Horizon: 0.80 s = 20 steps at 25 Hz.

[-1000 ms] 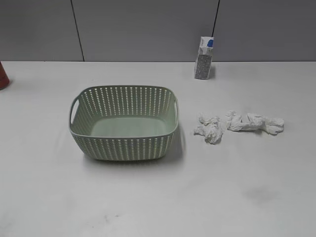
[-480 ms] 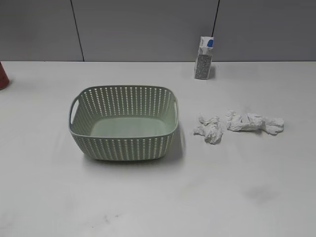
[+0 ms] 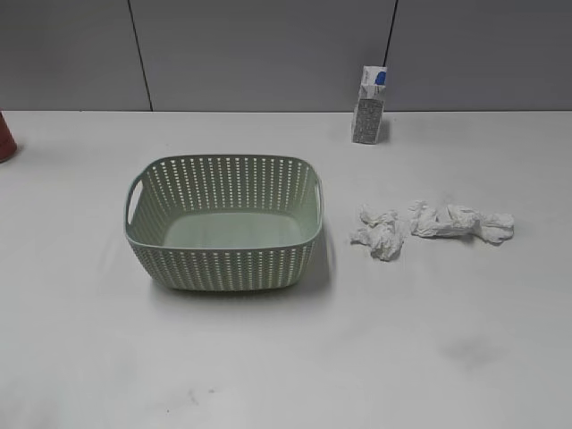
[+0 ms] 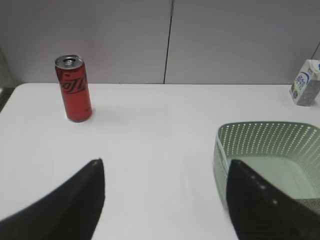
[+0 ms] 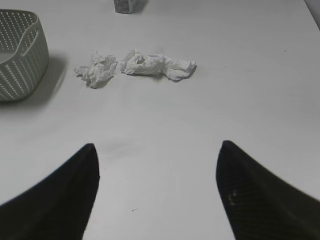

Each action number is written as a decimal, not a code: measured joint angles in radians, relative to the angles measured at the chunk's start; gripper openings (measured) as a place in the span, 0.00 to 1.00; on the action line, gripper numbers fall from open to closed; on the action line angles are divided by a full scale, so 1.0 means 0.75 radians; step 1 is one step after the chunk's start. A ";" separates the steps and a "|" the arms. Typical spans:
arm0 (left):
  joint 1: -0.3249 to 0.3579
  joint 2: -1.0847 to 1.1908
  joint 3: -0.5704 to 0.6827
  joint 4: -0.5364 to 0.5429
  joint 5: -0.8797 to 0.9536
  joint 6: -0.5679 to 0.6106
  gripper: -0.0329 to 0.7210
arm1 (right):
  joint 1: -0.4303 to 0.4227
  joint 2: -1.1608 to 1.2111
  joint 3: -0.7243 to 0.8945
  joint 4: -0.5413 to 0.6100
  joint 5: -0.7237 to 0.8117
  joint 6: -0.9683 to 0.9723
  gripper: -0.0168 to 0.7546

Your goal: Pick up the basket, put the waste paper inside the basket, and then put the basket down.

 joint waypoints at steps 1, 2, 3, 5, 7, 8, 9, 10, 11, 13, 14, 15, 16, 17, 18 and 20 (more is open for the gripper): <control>0.000 0.068 -0.021 -0.007 -0.029 0.000 0.81 | 0.000 0.000 0.000 0.000 0.000 -0.001 0.77; 0.000 0.152 -0.045 -0.013 -0.055 0.000 0.81 | 0.000 0.000 0.000 0.000 0.000 -0.001 0.77; 0.000 0.235 -0.069 -0.018 -0.074 0.001 0.81 | 0.000 0.000 0.000 0.000 0.000 -0.001 0.77; 0.000 0.390 -0.134 -0.031 -0.087 0.016 0.81 | 0.000 0.000 0.000 0.000 0.000 -0.001 0.77; 0.000 0.551 -0.201 -0.054 -0.086 0.032 0.81 | 0.000 0.000 0.000 0.000 0.000 -0.001 0.77; 0.000 0.615 -0.240 -0.075 -0.080 0.046 0.81 | 0.000 0.000 0.000 0.000 0.000 -0.001 0.77; 0.000 0.691 -0.280 -0.097 -0.070 0.060 0.81 | 0.000 0.000 0.000 0.000 0.000 -0.001 0.77; 0.000 0.765 -0.320 -0.124 -0.055 0.077 0.81 | 0.000 0.000 0.000 0.000 0.000 -0.001 0.77; -0.003 0.838 -0.354 -0.150 -0.039 0.088 0.81 | 0.000 0.000 0.000 0.000 0.000 -0.001 0.77; -0.021 0.973 -0.436 -0.173 -0.004 0.099 0.81 | 0.000 0.000 0.000 0.000 0.000 -0.001 0.77; -0.037 1.045 -0.469 -0.176 0.015 0.101 0.80 | 0.000 0.000 0.000 0.000 0.000 -0.001 0.77; -0.058 1.102 -0.509 -0.176 0.027 0.104 0.79 | 0.000 0.000 0.000 0.000 0.000 -0.001 0.77; -0.078 1.170 -0.549 -0.175 0.044 0.106 0.78 | 0.000 0.000 0.000 0.000 0.000 -0.001 0.77; -0.105 1.236 -0.588 -0.170 0.062 0.106 0.78 | 0.000 0.000 0.000 0.000 0.000 -0.001 0.77; -0.134 1.299 -0.620 -0.163 0.074 0.106 0.77 | 0.000 0.000 0.000 0.000 0.000 -0.001 0.77; -0.189 1.413 -0.688 -0.143 0.100 0.096 0.77 | 0.000 0.000 0.000 0.000 0.000 -0.001 0.77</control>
